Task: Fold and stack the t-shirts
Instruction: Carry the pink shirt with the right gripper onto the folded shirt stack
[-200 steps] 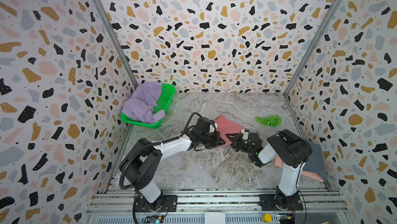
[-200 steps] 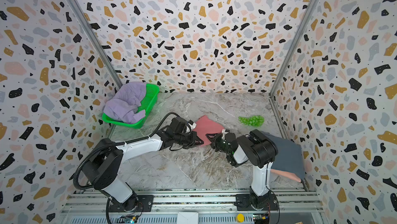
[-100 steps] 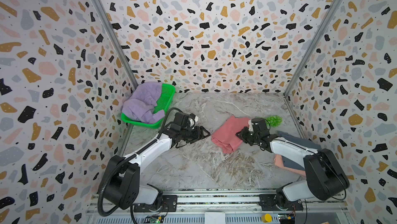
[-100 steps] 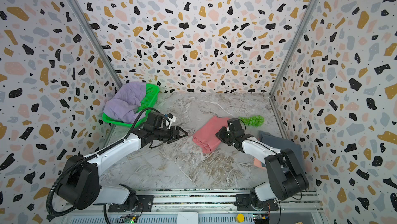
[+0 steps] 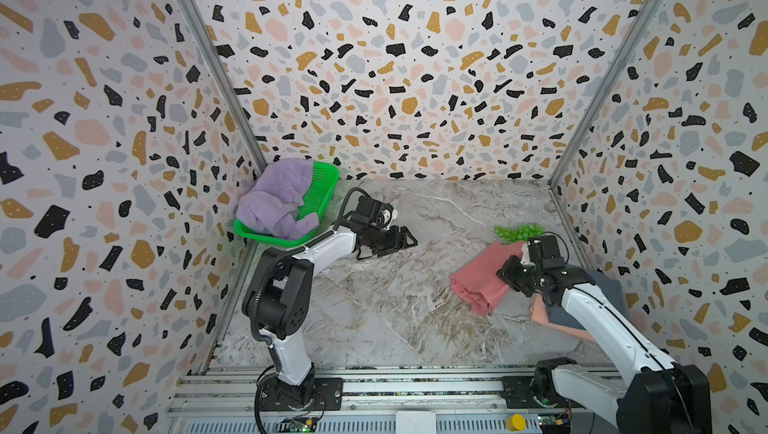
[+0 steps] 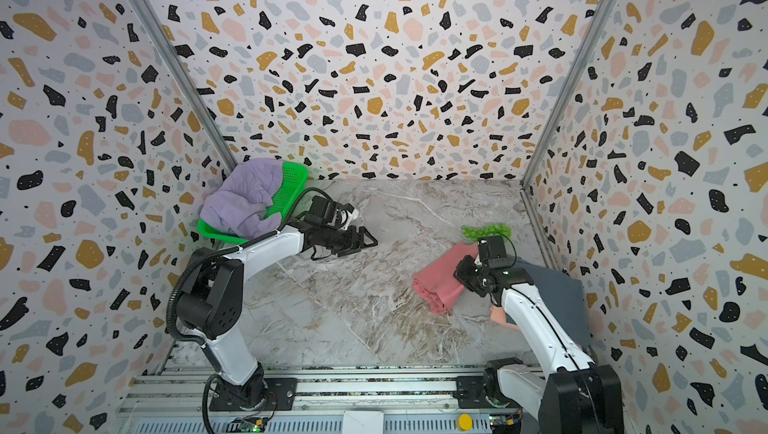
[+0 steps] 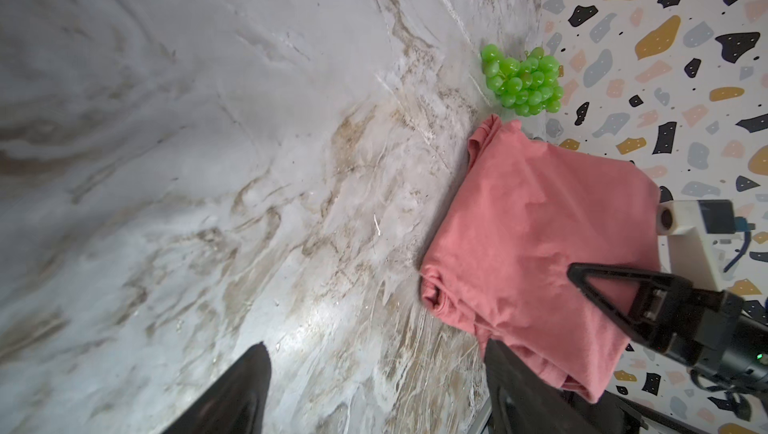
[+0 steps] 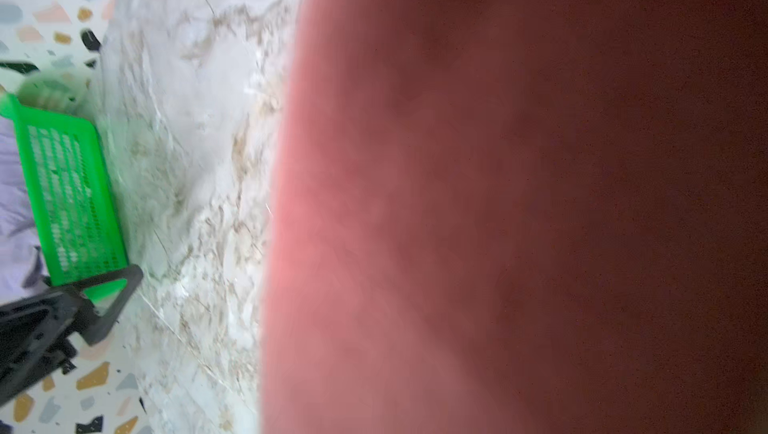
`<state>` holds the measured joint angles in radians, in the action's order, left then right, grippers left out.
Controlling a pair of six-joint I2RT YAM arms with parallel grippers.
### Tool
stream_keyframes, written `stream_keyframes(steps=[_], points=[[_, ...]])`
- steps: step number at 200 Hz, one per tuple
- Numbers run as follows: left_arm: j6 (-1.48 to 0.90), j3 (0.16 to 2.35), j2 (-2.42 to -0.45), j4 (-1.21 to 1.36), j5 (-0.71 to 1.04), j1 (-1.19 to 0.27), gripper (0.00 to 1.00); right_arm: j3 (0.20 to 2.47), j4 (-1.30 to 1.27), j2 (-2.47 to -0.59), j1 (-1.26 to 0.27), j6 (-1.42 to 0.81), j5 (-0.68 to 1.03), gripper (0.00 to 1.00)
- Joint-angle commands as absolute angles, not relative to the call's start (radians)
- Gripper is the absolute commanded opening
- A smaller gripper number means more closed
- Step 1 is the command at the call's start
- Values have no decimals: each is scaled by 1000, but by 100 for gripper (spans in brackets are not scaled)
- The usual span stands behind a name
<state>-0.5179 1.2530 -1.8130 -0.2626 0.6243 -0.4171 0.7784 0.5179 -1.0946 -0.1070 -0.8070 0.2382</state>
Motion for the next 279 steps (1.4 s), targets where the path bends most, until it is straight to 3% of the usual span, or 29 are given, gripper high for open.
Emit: stream_keyframes(steps=[1, 119, 154, 189, 198, 205, 212, 220, 228, 279], points=[[-482, 1291, -1837, -280, 650, -420, 81, 920, 595, -1097, -15, -707, 243, 0], [-537, 1271, -1879, -178, 665, -411, 81, 1398, 649, -1372, 502, -525, 448, 2], [-548, 1287, -1899, -172, 670, -408, 81, 1370, 672, -1376, 581, -490, 486, 2], [-556, 1299, -1922, -163, 670, -407, 81, 1139, 760, -1268, 728, -391, 494, 5], [-561, 1301, -1931, -158, 669, -407, 81, 1064, 778, -1235, 774, -379, 483, 10], [-567, 1302, -1939, -151, 672, -407, 81, 1010, 791, -1211, 796, -383, 445, 22], [-574, 1306, -1948, -142, 678, -407, 81, 956, 789, -1188, 810, -398, 403, 45], [-582, 1310, -1958, -134, 685, -407, 81, 902, 784, -1168, 834, -423, 354, 64], [-587, 1316, -1967, -128, 694, -407, 80, 862, 775, -1150, 870, -438, 304, 99], [-574, 1354, -1987, -159, 692, -407, 80, 941, 834, -1086, 924, -557, 209, 99]])
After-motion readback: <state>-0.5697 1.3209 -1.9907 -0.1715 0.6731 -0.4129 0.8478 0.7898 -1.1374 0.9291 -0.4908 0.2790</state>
